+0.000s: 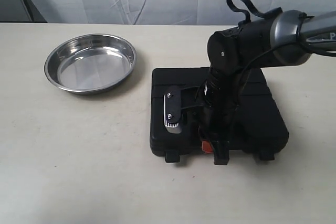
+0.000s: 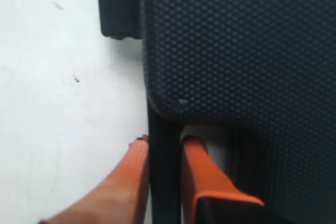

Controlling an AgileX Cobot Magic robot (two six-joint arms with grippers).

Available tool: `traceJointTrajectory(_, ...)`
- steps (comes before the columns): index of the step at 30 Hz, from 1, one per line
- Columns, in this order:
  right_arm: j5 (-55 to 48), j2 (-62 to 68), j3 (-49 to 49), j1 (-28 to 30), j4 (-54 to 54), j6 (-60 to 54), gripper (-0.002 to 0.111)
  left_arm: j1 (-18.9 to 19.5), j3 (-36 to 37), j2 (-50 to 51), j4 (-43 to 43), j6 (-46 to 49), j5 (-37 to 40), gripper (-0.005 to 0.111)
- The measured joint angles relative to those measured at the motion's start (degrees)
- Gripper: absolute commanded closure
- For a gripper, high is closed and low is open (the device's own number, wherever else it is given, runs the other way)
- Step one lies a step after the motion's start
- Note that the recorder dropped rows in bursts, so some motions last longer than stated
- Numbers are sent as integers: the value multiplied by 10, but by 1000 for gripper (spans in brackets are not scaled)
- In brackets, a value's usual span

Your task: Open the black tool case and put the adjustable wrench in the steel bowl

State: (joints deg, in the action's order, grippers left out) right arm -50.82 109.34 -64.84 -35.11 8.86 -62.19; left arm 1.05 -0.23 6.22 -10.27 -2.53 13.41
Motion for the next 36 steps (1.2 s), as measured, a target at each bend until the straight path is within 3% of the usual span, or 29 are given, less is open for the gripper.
traceJointTrajectory(10,-1,-37,0,-44,-6,28,109,0,0,0,0,0,0,107)
traceJointTrajectory(22,9,-114,1,-48,-22,35,109,0,0,0,0,0,0,107)
traceJointTrajectory(36,15,-117,1,-49,-43,45,109,0,0,0,-1,0,0,107)
